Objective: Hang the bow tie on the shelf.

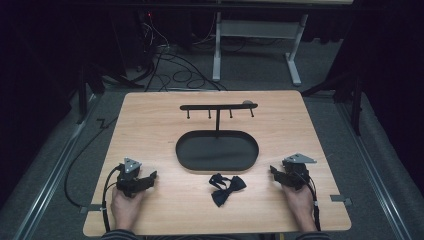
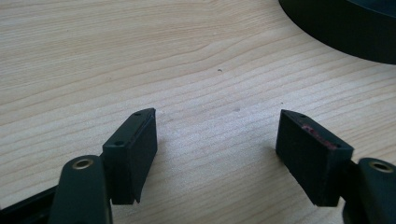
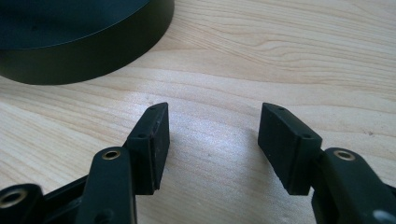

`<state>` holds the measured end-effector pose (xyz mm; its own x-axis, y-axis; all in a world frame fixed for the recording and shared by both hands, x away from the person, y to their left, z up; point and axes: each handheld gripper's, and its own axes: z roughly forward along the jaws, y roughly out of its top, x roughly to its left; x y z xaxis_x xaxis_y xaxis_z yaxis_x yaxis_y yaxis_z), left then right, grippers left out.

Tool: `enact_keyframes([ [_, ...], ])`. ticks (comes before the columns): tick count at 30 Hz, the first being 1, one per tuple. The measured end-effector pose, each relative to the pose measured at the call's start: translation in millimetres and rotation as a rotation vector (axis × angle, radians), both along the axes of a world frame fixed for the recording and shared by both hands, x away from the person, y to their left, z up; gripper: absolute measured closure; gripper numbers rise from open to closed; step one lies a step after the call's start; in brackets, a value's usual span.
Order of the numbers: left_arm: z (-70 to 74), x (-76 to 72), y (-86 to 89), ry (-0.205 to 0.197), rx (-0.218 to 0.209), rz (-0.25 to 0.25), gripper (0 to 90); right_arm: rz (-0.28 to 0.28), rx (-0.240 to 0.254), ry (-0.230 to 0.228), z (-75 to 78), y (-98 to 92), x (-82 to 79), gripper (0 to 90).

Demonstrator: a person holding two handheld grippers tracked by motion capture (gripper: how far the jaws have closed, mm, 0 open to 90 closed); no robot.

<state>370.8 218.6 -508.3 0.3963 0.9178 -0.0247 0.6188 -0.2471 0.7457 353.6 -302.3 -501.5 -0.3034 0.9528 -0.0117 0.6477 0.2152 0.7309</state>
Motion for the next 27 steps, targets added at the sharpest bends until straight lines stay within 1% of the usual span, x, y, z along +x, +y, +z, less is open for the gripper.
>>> enact_keyframes([
  [6,-0.1,0.1,-0.1,-0.001,0.000,0.000,29.9,0.018,0.004,0.000,0.1,-0.1,-0.5,45.8],
  [11,-0.1,0.1,0.0,-0.001,-0.001,0.000,29.9,0.020,0.020,0.001,0.6,-1.5,-1.6,51.3],
  [14,-0.1,0.1,0.0,-0.001,-0.001,0.000,29.9,0.022,0.025,0.006,1.3,-1.2,-2.7,52.5],
  [17,0.0,0.0,-0.1,0.000,0.000,0.000,29.9,0.026,0.029,-0.005,3.4,-0.5,-5.9,53.5],
  [18,-0.1,0.1,0.0,-0.001,-0.002,0.000,30.0,0.027,0.046,-0.016,6.1,-0.5,-8.4,54.1],
  [19,-0.1,0.1,0.0,-0.001,-0.002,0.000,29.9,0.027,0.046,-0.016,6.1,-0.5,-8.4,54.1],
  [22,-0.1,0.1,0.1,-0.001,-0.001,0.000,29.9,0.048,0.069,-0.026,12.5,1.4,-14.3,55.9],
  [24,0.2,0.1,0.6,0.001,-0.002,0.000,29.9,0.053,0.069,-0.032,13.3,2.0,-15.1,56.4],
  [26,0.2,0.1,0.5,0.001,-0.002,0.000,29.9,0.064,0.086,-0.043,16.9,2.6,-18.4,57.3],
  [27,0.1,0.2,0.4,0.001,-0.001,-0.001,29.9,0.064,0.086,-0.043,16.9,2.6,-18.4,57.3],
])
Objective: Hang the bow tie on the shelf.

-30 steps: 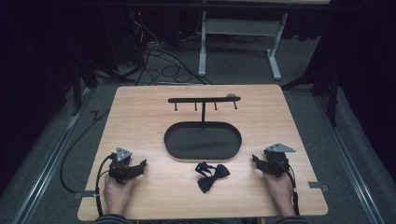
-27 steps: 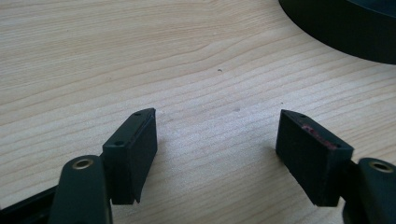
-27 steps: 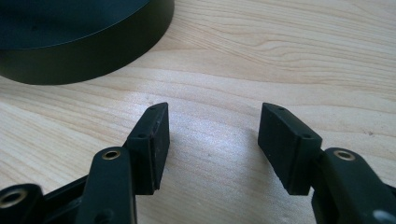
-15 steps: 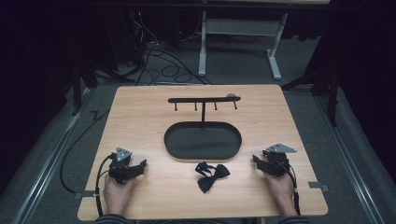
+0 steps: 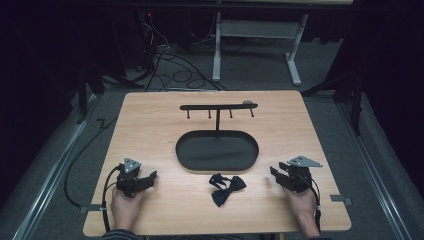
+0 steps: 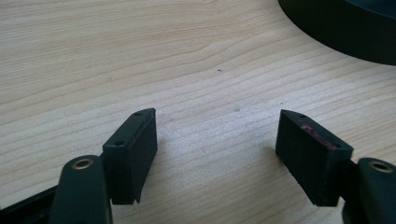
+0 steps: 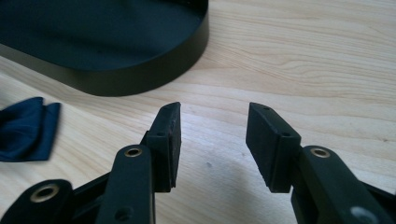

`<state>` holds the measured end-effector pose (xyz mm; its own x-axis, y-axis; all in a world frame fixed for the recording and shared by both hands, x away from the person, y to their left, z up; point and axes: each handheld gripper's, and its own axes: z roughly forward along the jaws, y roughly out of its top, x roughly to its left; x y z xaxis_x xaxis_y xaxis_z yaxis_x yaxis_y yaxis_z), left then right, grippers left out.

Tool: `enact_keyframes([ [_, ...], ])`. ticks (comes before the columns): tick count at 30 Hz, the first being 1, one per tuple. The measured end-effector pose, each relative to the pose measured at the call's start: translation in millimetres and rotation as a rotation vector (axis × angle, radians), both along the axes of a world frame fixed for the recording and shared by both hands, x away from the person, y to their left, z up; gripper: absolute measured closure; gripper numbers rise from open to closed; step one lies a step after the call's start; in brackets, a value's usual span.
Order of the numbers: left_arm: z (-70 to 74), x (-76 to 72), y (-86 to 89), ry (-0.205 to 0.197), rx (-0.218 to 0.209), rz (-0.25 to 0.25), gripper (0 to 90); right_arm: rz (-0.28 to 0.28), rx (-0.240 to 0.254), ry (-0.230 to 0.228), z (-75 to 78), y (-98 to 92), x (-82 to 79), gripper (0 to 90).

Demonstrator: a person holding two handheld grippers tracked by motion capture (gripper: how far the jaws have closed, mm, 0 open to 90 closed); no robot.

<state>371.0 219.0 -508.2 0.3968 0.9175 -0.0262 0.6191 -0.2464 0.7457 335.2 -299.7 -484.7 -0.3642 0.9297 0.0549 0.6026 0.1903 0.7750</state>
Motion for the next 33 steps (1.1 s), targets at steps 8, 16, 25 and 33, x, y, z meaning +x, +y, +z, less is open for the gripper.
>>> enact_keyframes([
  [8,0.0,-0.1,0.1,0.000,0.000,0.000,29.9,0.044,0.026,-0.020,10.3,9.3,-8.5,58.9],
  [16,-0.1,0.0,-0.1,-0.002,-0.001,0.000,29.9,0.107,0.047,-0.034,19.9,22.4,-13.0,59.9],
  [25,0.0,0.0,0.0,0.000,0.000,0.000,29.9,0.164,0.070,-0.036,21.7,37.9,-15.9,60.6],
  [33,-0.2,-0.1,-0.5,-0.002,0.001,0.001,30.0,0.200,0.082,-0.035,22.4,49.2,-16.9,60.8],
])
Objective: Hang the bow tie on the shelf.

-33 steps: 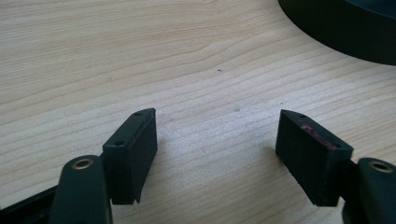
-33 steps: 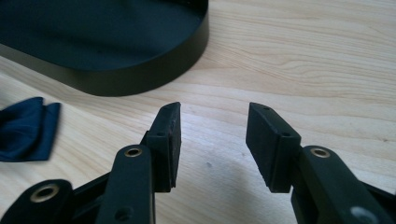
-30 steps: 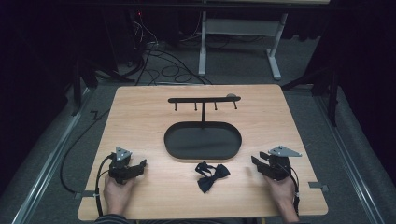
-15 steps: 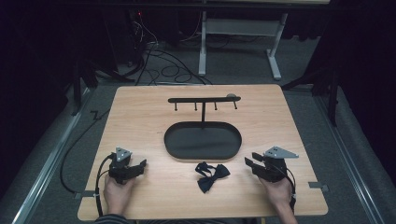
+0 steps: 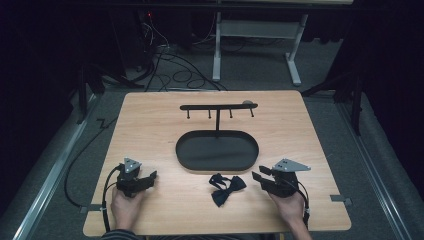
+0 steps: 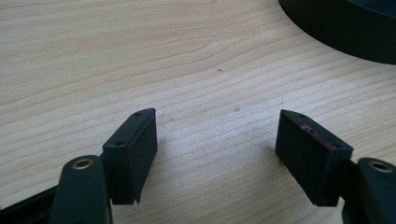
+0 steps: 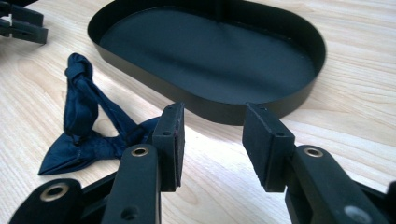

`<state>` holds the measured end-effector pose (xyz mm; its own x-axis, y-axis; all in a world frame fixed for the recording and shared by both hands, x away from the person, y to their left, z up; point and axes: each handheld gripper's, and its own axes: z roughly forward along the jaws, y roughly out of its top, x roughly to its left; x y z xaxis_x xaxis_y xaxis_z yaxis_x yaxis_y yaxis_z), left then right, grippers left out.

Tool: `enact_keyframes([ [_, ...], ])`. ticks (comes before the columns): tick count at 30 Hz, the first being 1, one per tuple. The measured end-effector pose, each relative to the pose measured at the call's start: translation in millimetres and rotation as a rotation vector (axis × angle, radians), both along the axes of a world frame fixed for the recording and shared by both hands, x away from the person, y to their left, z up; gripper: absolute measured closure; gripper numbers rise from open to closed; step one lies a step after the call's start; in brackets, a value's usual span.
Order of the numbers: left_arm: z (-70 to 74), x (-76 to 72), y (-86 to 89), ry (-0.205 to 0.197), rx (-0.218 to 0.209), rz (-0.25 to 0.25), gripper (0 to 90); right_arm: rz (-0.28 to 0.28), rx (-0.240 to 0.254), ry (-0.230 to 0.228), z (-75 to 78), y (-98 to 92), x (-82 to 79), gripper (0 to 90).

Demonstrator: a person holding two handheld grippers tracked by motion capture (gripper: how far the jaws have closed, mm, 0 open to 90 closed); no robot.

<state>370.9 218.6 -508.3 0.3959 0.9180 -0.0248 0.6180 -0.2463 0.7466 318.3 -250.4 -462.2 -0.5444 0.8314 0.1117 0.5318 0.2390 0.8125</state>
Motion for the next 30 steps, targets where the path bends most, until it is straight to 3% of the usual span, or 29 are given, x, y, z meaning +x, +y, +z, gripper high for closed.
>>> enact_keyframes([
  [30,0.0,0.1,0.6,0.001,-0.006,0.000,29.9,0.164,-0.002,0.003,0.0,51.5,-2.9,61.3],
])
